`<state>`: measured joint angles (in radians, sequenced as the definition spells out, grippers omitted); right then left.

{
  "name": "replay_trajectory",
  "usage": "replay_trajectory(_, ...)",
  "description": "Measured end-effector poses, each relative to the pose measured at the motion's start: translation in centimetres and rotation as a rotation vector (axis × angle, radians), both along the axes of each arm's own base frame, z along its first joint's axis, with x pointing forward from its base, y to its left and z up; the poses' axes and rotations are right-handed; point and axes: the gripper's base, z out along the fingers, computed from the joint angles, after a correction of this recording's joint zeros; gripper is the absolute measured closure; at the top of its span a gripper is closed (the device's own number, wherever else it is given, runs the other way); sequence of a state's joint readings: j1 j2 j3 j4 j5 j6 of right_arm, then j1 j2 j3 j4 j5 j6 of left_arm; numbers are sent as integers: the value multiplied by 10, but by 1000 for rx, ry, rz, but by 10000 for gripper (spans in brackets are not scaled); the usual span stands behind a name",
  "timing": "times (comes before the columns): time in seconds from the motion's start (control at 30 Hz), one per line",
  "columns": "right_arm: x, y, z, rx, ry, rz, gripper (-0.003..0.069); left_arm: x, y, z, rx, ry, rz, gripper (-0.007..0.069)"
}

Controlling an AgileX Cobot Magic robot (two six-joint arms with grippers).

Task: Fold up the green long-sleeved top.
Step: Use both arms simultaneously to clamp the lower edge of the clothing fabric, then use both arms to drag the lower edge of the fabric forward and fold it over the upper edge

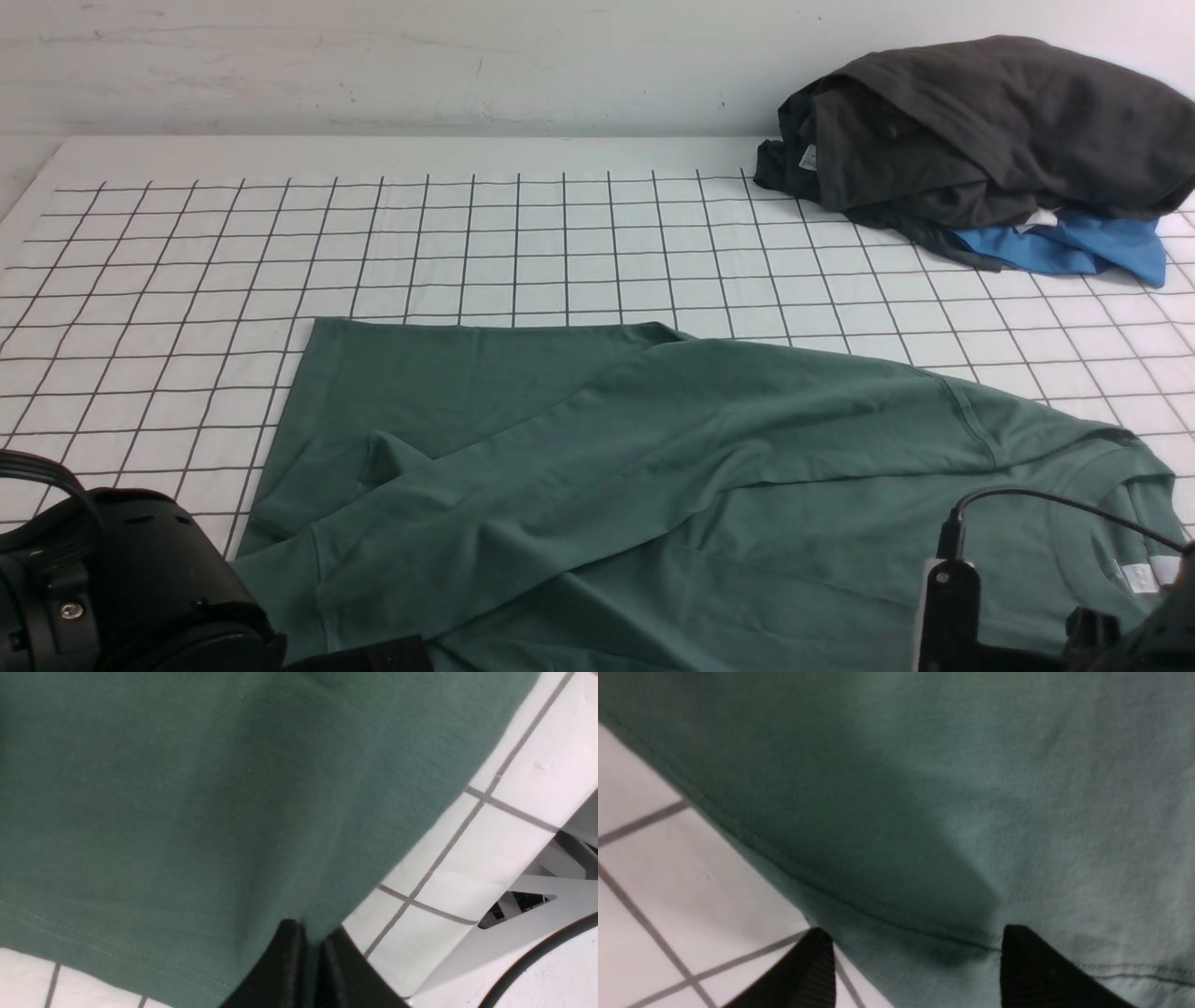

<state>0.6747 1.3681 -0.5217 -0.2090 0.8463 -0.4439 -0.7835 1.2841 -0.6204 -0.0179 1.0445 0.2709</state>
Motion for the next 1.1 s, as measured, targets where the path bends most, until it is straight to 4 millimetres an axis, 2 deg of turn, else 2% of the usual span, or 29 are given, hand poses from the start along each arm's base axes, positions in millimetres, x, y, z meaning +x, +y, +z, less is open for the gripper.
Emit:
replay_trajectory(0.07, 1, 0, 0, -3, -10, 27, 258, 0, 0, 0, 0, 0, 0, 611)
replay_trajectory(0.2, 6, 1, 1, -5, -56, 84, 433, 0, 0, 0, 0, 0, 0, 611)
replay_trajectory(0.3, 7, 1, 1, -4, -66, 96, 594, 0, 0, 0, 0, 0, 0, 611)
replay_trajectory(0.37, 7, 1, 1, -14, -69, 105, 636, 0, 0, 0, 1, -1, -1, 611)
replay_trajectory(0.47, 9, 0, 5, -34, -78, 118, 640, 2, 0, 2, 6, -7, 1, 611)
replay_trajectory(0.67, 35, 4, 48, -54, -135, 99, 641, 24, -1, 33, 33, -80, 32, 611)
replay_trajectory(0.8, 62, 0, 87, 3, -179, 49, 641, 55, 6, 62, 1, -196, 90, 611)
replay_trajectory(0.93, 89, -7, 114, 87, -210, 3, 641, 87, 14, 80, -15, -243, 121, 611)
replay_trajectory(0.97, 97, -8, 118, 108, -211, -8, 641, 97, 16, 83, -13, -248, 127, 611)
replay_trajectory(1.0, 99, -8, 119, 112, -212, -10, 642, 97, 16, 82, -10, -243, 124, 611)
replay_trajectory(1.1, 126, -7, 125, 159, -190, -48, 642, 130, 21, 89, -6, -258, 152, 611)
